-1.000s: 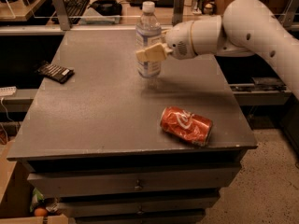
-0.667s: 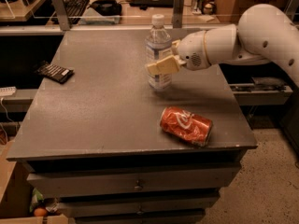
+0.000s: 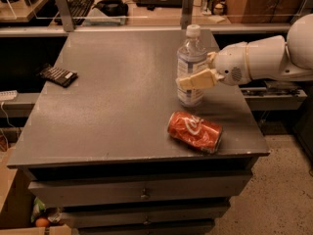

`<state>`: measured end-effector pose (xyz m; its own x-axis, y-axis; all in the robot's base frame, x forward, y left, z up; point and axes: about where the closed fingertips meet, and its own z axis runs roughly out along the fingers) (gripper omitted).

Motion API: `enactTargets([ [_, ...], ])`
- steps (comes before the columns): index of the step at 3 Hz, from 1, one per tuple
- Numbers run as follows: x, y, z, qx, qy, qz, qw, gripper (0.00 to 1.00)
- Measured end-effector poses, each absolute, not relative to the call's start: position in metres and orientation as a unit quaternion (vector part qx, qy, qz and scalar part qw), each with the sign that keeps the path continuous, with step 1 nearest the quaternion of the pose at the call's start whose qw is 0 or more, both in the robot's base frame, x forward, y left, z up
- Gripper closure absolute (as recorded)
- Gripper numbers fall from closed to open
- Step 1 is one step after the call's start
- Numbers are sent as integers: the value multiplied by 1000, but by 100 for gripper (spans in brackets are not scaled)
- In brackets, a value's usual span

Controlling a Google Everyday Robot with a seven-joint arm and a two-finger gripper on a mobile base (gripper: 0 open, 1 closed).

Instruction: Move blue plastic bottle near coke can

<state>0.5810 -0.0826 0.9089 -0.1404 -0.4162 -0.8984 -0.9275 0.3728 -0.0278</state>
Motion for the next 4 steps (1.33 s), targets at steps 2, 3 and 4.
enactTargets([
  [2,559,-80,896,-485,676,338,439,80],
  [3,557,-75,896,-492,668,348,437,56],
  [4,556,-73,895,-497,663,351,435,33],
])
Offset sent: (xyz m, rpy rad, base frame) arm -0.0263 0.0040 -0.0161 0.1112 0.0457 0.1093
